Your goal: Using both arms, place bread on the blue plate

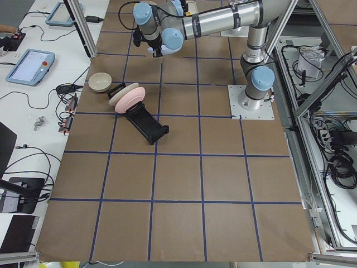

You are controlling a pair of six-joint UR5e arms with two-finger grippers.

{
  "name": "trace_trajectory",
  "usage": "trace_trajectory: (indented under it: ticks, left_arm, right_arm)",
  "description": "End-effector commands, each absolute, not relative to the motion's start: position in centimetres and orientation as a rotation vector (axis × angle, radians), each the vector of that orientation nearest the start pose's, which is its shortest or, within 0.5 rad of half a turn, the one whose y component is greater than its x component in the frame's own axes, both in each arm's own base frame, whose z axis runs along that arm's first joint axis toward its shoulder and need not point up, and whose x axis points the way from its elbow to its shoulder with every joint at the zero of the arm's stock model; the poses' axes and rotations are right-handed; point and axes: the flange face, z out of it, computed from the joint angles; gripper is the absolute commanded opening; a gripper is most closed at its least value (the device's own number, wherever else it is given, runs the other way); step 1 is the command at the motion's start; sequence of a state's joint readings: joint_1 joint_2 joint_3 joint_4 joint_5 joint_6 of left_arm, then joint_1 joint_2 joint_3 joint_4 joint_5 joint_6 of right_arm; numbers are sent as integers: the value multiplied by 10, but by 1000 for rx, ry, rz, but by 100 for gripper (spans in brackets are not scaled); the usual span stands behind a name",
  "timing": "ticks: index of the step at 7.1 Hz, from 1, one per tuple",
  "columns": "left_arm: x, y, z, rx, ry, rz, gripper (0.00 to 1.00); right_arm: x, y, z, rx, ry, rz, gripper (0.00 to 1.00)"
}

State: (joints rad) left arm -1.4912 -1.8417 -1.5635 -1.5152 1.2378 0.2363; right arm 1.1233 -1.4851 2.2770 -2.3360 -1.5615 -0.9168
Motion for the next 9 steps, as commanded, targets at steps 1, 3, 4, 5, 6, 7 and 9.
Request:
trace_trajectory:
  ticks: [1, 3, 4, 5, 6, 7, 9]
  left_arm:
    - [-206, -599, 296, 280, 3509, 229, 13]
    - [-228, -597, 264, 296, 3494, 262, 13]
    - [-228, -590, 252, 288, 3498, 293, 13]
    - [-228, -585, 241, 292, 3502, 269, 13]
    - [-228, -583, 232, 250, 3509, 275, 13]
    - [-231, -588, 227, 215, 3533, 274, 14]
    - [-236, -587, 212, 171, 3528, 303, 69]
  right_arm:
    - [-65, -419, 185, -683, 3004, -9, 97]
    - [-67, -422, 195, -660, 3026, -24, 8]
    - [-64, -430, 208, -643, 3000, -34, 8]
    - [-53, -442, 228, -540, 2958, -63, 7]
    - [-17, -457, 243, -522, 2960, -70, 7]
    - [36, -474, 265, -517, 2980, -81, 7]
    - [133, -502, 322, -472, 2986, -84, 7]
